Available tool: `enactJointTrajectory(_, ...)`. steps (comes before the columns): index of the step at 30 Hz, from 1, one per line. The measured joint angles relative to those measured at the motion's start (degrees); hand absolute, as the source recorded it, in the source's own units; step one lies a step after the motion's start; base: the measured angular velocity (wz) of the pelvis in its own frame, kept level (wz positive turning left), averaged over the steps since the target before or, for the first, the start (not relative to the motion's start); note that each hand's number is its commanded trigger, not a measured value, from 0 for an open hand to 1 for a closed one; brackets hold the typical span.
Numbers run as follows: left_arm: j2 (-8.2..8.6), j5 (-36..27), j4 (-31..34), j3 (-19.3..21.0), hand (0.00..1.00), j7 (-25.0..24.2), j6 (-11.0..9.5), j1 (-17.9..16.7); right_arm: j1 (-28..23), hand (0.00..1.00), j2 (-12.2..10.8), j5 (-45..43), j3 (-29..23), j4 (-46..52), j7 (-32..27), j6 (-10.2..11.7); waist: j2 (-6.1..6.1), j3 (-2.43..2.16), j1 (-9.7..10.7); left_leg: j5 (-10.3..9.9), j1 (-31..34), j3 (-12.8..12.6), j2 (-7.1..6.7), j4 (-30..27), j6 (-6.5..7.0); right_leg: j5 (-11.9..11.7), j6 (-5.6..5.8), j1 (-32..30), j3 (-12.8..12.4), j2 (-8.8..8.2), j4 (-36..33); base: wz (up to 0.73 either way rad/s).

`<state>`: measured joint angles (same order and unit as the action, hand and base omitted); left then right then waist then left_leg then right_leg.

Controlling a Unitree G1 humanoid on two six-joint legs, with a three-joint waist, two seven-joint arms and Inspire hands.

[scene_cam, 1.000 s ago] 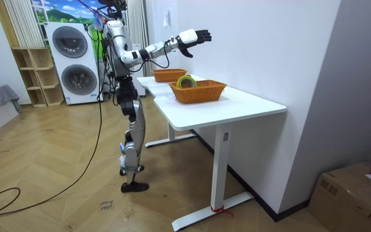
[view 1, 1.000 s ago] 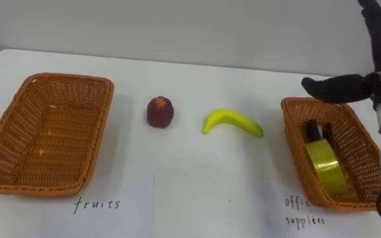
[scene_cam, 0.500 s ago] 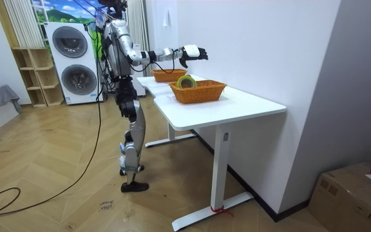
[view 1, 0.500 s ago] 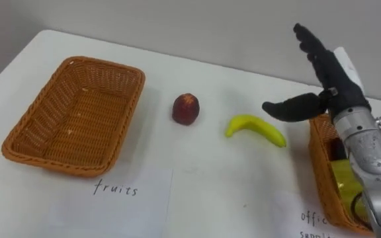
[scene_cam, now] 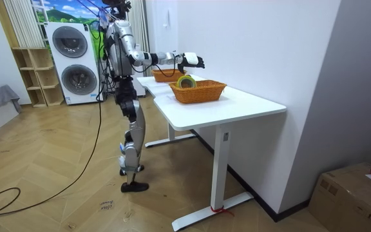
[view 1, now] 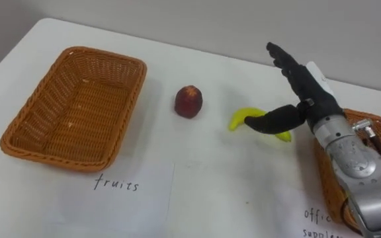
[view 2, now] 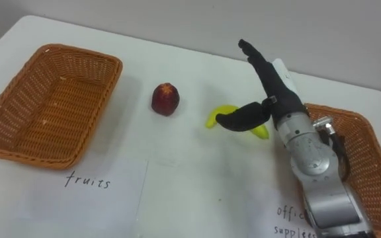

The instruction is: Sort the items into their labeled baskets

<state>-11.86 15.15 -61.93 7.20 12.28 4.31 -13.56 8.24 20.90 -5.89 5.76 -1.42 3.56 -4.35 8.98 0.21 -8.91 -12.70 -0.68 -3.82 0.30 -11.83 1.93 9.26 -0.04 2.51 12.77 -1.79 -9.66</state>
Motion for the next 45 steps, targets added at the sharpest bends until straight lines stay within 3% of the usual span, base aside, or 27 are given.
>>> enactJointTrajectory(9,-0.33,-2.03,0.42,-0.05,0.0,0.08,0.01,-0.1,0.04,0.0,0.48,-0.68,0.12,0.06,0.52,0.1,-0.51,0.07,0.37,0.03,-0.68,-0.17,0.06,0.25,-0.02,0.01,0.01,0.54,0.11,-0.07,0.1,-0.01)
enactJointTrajectory(17,-0.43,-2.13,1.25,-0.45,0.0,0.58,0.37,0.1,0.04,0.0,4.14,-2.14,2.04,0.2,2.25,0.05,-0.04,-0.25,0.33,0.04,-0.92,-0.33,0.04,0.51,-0.03,0.0,0.01,0.71,-0.08,0.08,-0.03,0.0)
enactJointTrajectory(20,-0.64,-2.19,1.24,-1.66,0.0,0.57,0.41,0.47,0.05,0.0,4.17,-3.75,2.91,0.06,3.54,0.02,0.09,-0.16,0.37,0.05,-1.04,-0.43,0.01,0.37,-0.01,0.0,0.01,0.83,-0.14,0.04,-0.02,0.0)
enactJointTrajectory(22,-0.66,-2.23,1.22,-1.88,0.0,0.55,0.41,0.44,0.05,0.0,4.17,-4.26,3.51,-0.06,4.11,-0.01,0.08,0.02,0.41,0.05,-1.17,-0.43,0.0,0.2,0.0,0.0,0.01,1.01,-0.1,0.01,-0.01,0.0)
enactJointTrajectory(24,-0.71,-2.45,1.22,-1.87,0.0,0.52,0.41,0.5,0.05,0.0,4.17,-4.89,4.05,-0.07,5.13,-0.02,0.08,0.68,0.46,0.04,-1.39,-0.42,0.01,0.31,0.0,0.0,0.01,1.28,-0.03,0.02,0.0,0.0)
enactJointTrajectory(26,-0.71,-2.5,1.05,-1.88,0.0,0.44,0.42,0.62,0.05,0.0,4.17,-6.06,4.24,-0.08,5.86,-0.17,-0.05,1.06,0.44,0.02,-1.34,-0.41,0.03,0.5,0.0,0.0,0.01,1.26,-0.01,0.04,-0.01,0.0)
enactJointTrajectory(29,-0.71,-2.57,0.3,-1.89,0.0,0.26,0.66,0.69,0.12,0.0,4.17,-8.07,4.25,-0.12,7.18,-0.78,-0.34,1.26,0.39,0.01,-1.3,-0.39,0.02,0.53,0.0,0.0,0.01,1.19,-0.04,0.05,-0.02,0.0)
enactJointTrajectory(34,-0.69,-2.57,0.3,-2.22,0.0,-1.09,1.3,0.56,0.13,0.0,4.18,-10.25,4.25,-0.57,8.66,-0.96,-0.45,1.04,0.4,0.04,-0.78,-0.43,0.03,0.17,0.0,0.0,0.01,0.59,-0.07,0.07,-0.02,0.0)
enactJointTrajectory(36,-0.7,-2.45,0.28,-2.89,0.0,-1.77,1.66,0.58,0.22,0.0,4.18,-10.92,4.26,-0.98,9.22,-1.09,-0.62,0.56,0.03,0.04,-0.94,-0.63,0.02,0.23,0.0,0.0,0.01,0.59,-0.26,0.04,-0.02,-0.02)
enactJointTrajectory(39,-0.7,-2.39,0.29,-2.89,0.0,-1.85,1.64,0.79,0.75,0.0,4.18,-12.58,4.29,-2.74,10.06,-1.57,-0.71,0.29,-0.62,0.05,-1.2,-0.84,0.02,0.2,0.01,0.0,0.01,0.62,-1.21,0.03,0.02,-0.07)
enactJointTrajectory(45,-0.76,-2.05,0.58,-2.87,0.0,-2.2,1.73,0.56,1.79,0.0,4.18,-15.4,4.32,-6.03,11.03,-1.73,-0.96,0.45,-0.97,0.06,-1.21,-0.69,0.06,0.21,0.01,0.0,0.01,0.65,-1.18,0.1,-0.05,-0.02)
